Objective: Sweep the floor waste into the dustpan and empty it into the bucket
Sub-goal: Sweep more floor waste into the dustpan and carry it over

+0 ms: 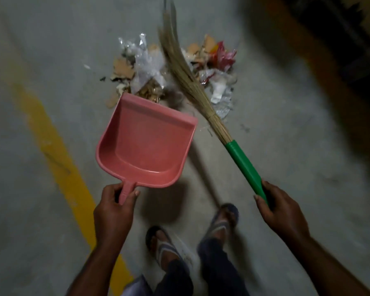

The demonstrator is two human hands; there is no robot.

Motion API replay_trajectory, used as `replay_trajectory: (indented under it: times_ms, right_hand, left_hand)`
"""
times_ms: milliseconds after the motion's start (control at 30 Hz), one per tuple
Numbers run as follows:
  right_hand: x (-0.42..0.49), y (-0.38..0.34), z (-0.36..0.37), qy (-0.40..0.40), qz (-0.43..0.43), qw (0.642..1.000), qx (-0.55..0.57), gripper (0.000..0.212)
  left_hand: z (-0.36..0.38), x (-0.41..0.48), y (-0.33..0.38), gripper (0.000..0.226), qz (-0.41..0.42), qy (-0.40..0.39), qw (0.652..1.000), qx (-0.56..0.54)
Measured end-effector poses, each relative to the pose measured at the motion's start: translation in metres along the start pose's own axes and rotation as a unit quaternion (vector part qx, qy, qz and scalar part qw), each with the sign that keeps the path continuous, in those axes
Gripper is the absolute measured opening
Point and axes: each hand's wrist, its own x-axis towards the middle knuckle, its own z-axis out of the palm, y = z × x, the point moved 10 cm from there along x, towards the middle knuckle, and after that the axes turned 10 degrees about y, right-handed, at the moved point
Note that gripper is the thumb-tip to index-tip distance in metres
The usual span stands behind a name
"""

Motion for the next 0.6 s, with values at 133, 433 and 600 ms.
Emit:
replay_trajectory:
  times_ms: [133,433,600]
  right_hand:
    - [0.068,-0.026,-0.009,0.065,0.025,0.995,0.074,0.050]
    - [0.242,-0.031,-0.016,-0.023,0.025,0.995,-0.094,0.051]
    - [0.217,-0.006,0.032,-0.120,0.011,0.982,-0.147,0.045]
  left_hand:
    - [0.016,0.037,0.017,0.025,0.008,-0.018,0.999,0.049]
    - [0.104,0.076,-0.002,0.028,0.040,-0.138,0.965,0.220]
    - [0.143,0.091,-0.012,0.029,0.056,-0.188,0.943,0.268]
